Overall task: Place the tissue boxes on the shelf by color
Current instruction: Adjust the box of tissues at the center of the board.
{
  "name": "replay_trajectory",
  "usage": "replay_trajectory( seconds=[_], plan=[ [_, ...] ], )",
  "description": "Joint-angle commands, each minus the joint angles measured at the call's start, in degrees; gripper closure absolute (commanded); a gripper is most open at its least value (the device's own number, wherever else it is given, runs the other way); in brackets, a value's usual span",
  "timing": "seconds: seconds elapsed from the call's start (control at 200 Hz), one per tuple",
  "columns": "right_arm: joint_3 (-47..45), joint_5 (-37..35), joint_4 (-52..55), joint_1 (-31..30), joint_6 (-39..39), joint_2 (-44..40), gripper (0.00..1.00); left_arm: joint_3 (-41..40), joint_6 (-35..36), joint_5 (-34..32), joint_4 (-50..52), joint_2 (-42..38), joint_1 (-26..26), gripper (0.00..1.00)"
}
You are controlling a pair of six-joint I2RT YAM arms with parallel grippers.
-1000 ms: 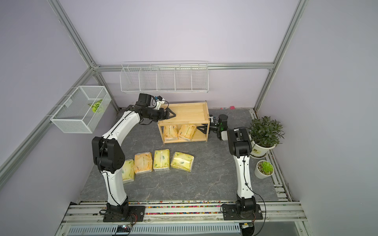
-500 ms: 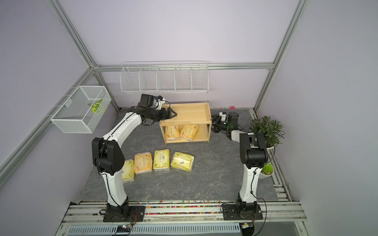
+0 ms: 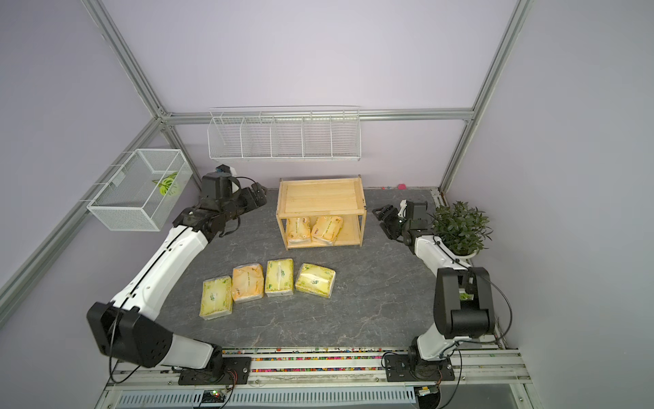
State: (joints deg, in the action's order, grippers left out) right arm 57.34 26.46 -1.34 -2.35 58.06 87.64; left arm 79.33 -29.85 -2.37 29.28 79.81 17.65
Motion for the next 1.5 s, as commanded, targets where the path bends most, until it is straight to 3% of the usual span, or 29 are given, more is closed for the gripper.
replay_trajectory(
  seconds=[0.0, 0.12, 0.24, 0.41, 0.585, 0.74, 1.035, 1.235, 1.495],
  plan=[
    [-3.07, -6.73, 9.71, -4.33, -6.48, -9.11, 0.28, -7.38, -2.96, -5.01, 6.8, -5.05, -0.01, 0.0],
    [-4.27, -14.45, 18.06, -14.93, -10.31, -16.33, 0.28, -16.64, -6.45, -6.15, 9.81, -13.41, 0.01, 0.0],
    [-2.08, -22.28, 22.62, -29.31, -12.33, -16.24, 0.27, -22.53, -9.46, -8.23, 12.5, -20.38, -0.03, 0.0],
    [6.91, -31.41, 24.85, -47.33, -14.56, -4.97, 0.27, -24.08, -9.52, -9.64, 15.96, -24.02, -2.09, 0.0],
    [21.45, -31.8, 24.8, -56.64, -16.35, 11.38, 0.26, -22.54, -7.92, -6.72, 15.53, -23.34, -7.84, 0.0],
    [36.61, -31.94, 29.35, -60.34, -18.16, 24.88, 0.26, -19.49, -6.22, -6.48, 15.58, -20.93, -9.12, 0.0],
    [56.48, -31.79, 35.19, -60.58, -19.26, 41.91, 0.26, -18.85, -5.99, -5.59, 15.19, -20.13, -9.73, 0.0],
    [62.37, -30.51, 36.67, -60.49, -19.22, 47.2, 0.26, -19.21, -5.5, -4.97, 15.32, -20.88, -9.82, 0.0],
    [63.07, -28.76, 36.02, -60.32, -17.94, 50.17, 0.26, -19.83, -5.46, -4.41, 15.2, -21.34, -9.83, 0.0]
  ],
)
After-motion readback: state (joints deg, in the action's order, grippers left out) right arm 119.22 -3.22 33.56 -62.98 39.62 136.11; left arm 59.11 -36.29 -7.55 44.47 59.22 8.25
